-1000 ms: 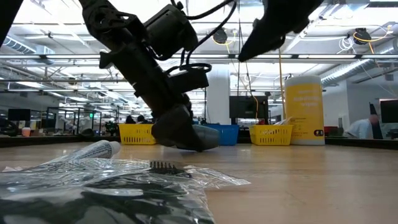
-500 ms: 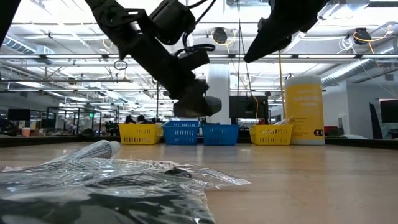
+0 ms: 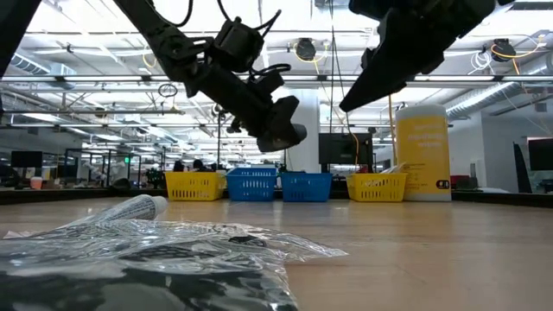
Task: Pick & Place Travel size toiletries
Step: Put the black deodorant into the right blue bin
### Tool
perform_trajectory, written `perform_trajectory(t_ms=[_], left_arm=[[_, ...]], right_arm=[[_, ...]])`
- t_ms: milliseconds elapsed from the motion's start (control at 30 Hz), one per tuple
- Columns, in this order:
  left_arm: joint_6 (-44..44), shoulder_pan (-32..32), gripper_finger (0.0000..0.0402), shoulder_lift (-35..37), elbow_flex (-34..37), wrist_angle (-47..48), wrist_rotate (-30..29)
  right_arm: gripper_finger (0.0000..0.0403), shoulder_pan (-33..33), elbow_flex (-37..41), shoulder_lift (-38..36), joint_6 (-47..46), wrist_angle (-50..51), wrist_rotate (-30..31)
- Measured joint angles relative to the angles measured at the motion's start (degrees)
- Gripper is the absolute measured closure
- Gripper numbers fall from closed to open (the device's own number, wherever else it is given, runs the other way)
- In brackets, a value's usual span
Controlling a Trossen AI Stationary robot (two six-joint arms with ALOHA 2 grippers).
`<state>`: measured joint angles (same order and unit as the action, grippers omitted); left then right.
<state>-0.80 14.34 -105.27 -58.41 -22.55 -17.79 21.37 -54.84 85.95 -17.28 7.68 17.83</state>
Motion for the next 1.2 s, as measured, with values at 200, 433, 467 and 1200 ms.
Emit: perform_trajectory(t_ms=[200, 433, 467, 1200], left_arm=[[-5.78, 3.64, 0.0223, -0.31, -4.39, 0.11, 1.51], [-7.52, 5.64, 0.0223, -3.49, -10.88, 3.26, 2.79], [-7.61, 5.67, 0.0223, -4.6, -12.03, 3.47, 2.9], [-18.24, 11.55, 0.0218, -16.19, -22.82, 4.78, 3.94]], right_arm=[[0.0239, -0.81, 0.08, 0.0, 0.3, -0.69, 0.01], [0.0239, -1.17, 0.08, 0.0, 0.42, -2.2, -0.03], [0.0239, -1.17, 0.08, 0.0, 0.42, -2.52, -0.03], [0.0239, -1.15, 0.1, -0.02, 1.79, -3.17, 0.01]])
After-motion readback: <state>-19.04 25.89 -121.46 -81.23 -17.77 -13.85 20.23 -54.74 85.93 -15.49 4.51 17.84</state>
